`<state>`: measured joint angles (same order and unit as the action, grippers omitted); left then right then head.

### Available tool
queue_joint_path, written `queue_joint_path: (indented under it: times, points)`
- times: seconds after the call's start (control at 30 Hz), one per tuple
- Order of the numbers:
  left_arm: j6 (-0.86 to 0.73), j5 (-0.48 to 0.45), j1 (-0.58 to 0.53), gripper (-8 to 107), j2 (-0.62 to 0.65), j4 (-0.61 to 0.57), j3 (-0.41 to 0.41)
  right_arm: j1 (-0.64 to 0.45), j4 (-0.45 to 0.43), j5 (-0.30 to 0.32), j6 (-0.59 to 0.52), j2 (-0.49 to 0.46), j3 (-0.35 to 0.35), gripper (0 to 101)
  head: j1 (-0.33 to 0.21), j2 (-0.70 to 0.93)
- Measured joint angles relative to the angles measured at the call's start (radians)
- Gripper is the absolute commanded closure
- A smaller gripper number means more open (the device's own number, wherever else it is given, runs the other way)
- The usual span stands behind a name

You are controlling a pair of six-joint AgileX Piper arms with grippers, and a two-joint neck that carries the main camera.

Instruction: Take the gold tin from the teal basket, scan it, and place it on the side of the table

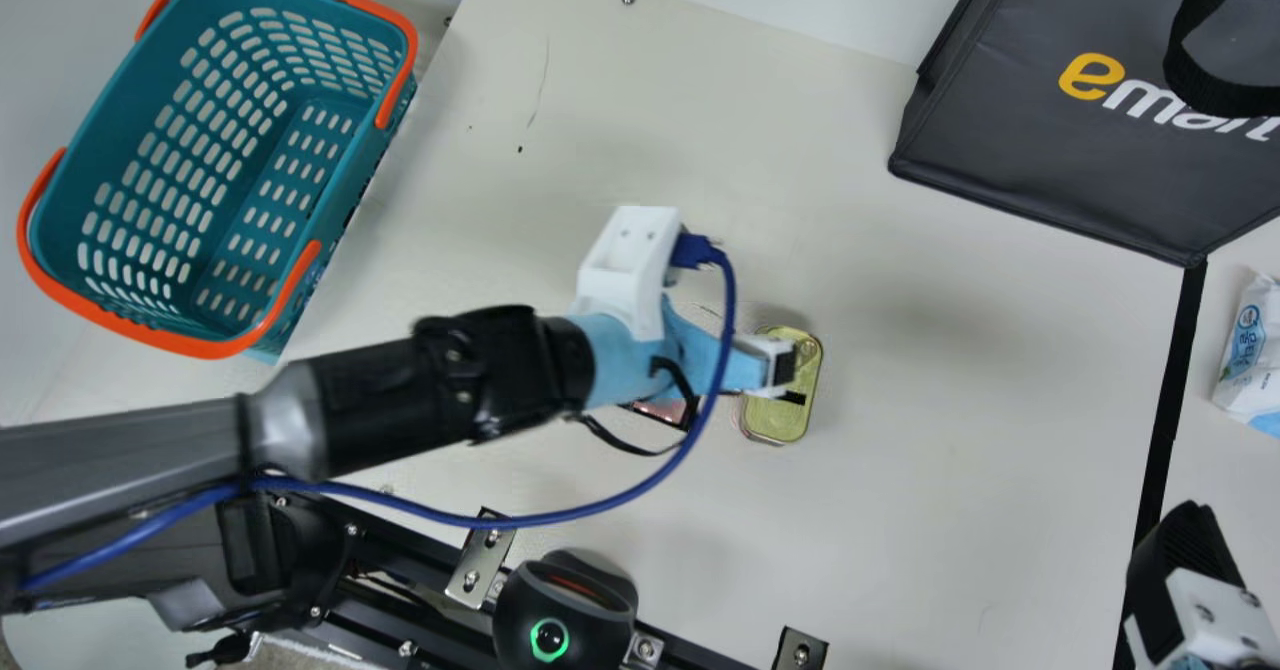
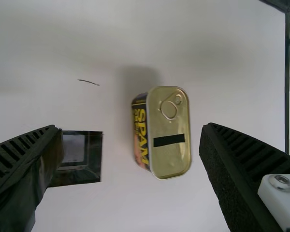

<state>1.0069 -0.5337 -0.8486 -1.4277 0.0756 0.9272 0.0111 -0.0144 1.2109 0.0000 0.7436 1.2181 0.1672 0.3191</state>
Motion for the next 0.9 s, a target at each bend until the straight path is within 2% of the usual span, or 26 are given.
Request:
queue_joint_path:
  times: [0.23,0.4,0.63,0.9]
  points:
    - [-0.24,-0.028,0.133,9,0.146,-0.122,-0.088,0.0,0.0,0.0,0.0,0.0,0.0,6,0.0,0.0]
    - [-0.416,-0.076,0.238,9,0.243,-0.189,-0.12,0.0,0.0,0.0,0.0,0.0,0.0,6,0.0,-0.002]
    - [-0.632,-0.182,0.387,9,0.359,-0.176,-0.098,0.0,0.0,0.0,0.0,0.0,0.0,6,0.0,0.0]
    - [-0.781,-0.306,0.528,9,0.471,-0.105,-0.017,0.0,0.0,0.0,0.0,0.0,0.0,6,0.0,0.0]
